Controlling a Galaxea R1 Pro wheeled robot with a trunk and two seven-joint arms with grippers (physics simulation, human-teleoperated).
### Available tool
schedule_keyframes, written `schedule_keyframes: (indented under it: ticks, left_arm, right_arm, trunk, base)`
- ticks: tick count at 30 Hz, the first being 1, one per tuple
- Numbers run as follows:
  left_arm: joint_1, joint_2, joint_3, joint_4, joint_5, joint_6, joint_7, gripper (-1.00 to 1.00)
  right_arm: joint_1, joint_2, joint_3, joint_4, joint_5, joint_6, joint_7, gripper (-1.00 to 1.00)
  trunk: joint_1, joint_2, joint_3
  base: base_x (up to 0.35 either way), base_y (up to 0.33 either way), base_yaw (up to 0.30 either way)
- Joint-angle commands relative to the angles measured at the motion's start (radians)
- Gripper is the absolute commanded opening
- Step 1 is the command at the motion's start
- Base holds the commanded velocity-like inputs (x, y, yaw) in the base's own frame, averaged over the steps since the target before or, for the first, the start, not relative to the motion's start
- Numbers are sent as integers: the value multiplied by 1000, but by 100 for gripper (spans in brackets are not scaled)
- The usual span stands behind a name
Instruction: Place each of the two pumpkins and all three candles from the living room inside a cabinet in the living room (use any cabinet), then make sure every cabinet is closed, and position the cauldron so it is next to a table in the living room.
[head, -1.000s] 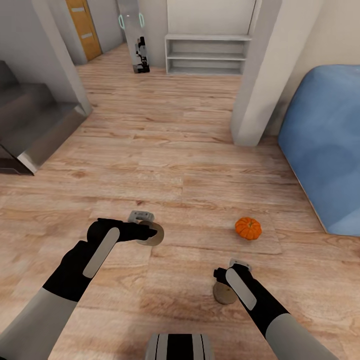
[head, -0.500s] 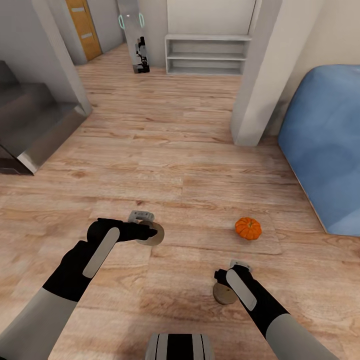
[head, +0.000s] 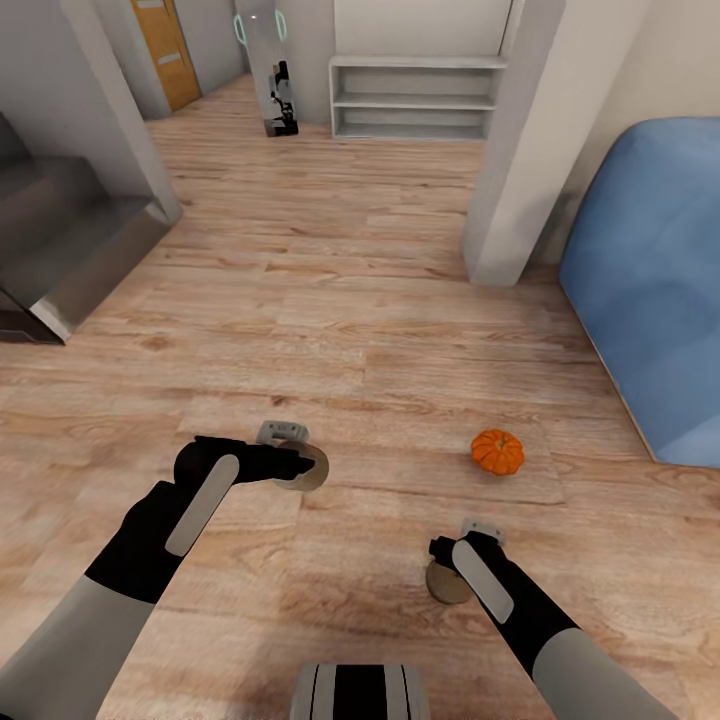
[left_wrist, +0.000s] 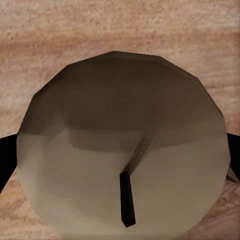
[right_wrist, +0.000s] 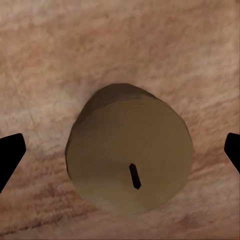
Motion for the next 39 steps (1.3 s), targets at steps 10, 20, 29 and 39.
schedule_keyframes:
  ticks: [10,20,29,39]
  left_arm:
    - [-1,1,-3,-1,11,2,10,-100]
    - [-1,1,-3,-4,11,2,10,-100]
    - [36,21,0,-84,105,2,0,-100]
    - [48,125,-3,-109,350,2,-1,-100]
  right_arm:
    - [-1,-1,17,-3,-7,-14,-7,100]
    - [-1,-2,18,-1,-7,-15,-7,100]
    - [-1,-2,18,-1,-6,-17,-7,100]
    - [-1,-2,18,-1,-7,-17,-7,100]
  trunk:
    - [3,-2,-28]
    - [6,-4,-55]
    - [6,-4,-55]
    - [9,-5,-78]
  base:
    - [0,0,0]
    - [0,0,0]
    - [0,0,0]
    - [0,0,0]
